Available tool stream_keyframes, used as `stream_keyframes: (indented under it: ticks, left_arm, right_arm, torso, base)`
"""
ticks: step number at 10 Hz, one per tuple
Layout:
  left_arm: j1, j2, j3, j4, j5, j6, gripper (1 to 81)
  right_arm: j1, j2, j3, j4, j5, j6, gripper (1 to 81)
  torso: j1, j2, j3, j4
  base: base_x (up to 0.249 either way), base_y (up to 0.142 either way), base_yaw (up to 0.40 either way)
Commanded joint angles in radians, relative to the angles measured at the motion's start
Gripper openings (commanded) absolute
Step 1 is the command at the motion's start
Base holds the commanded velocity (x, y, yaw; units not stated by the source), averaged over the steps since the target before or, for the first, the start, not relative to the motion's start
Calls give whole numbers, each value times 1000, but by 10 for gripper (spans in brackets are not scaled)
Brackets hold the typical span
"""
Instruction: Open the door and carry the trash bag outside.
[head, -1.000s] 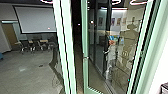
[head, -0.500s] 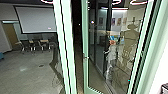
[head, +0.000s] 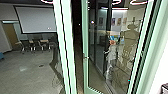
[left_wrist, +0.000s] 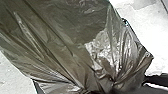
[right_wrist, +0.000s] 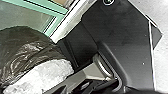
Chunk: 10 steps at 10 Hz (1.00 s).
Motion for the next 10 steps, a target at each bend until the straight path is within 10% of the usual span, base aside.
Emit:
stream_keyframes:
  ticks: [1,10]
  left_arm:
    - [-63,-6,-6,2,47,6,10]
    - [-63,-5,-6,5,44,7,10]
  right_arm:
    - [54,-5,9,-14,-38,-2,811]
    - [51,-3,4,-12,-37,-2,811]
  torso:
    - [0,0,0,0]
    - [0,0,0,0]
  base:
    - [0,0,0]
    - [0,-52,0]
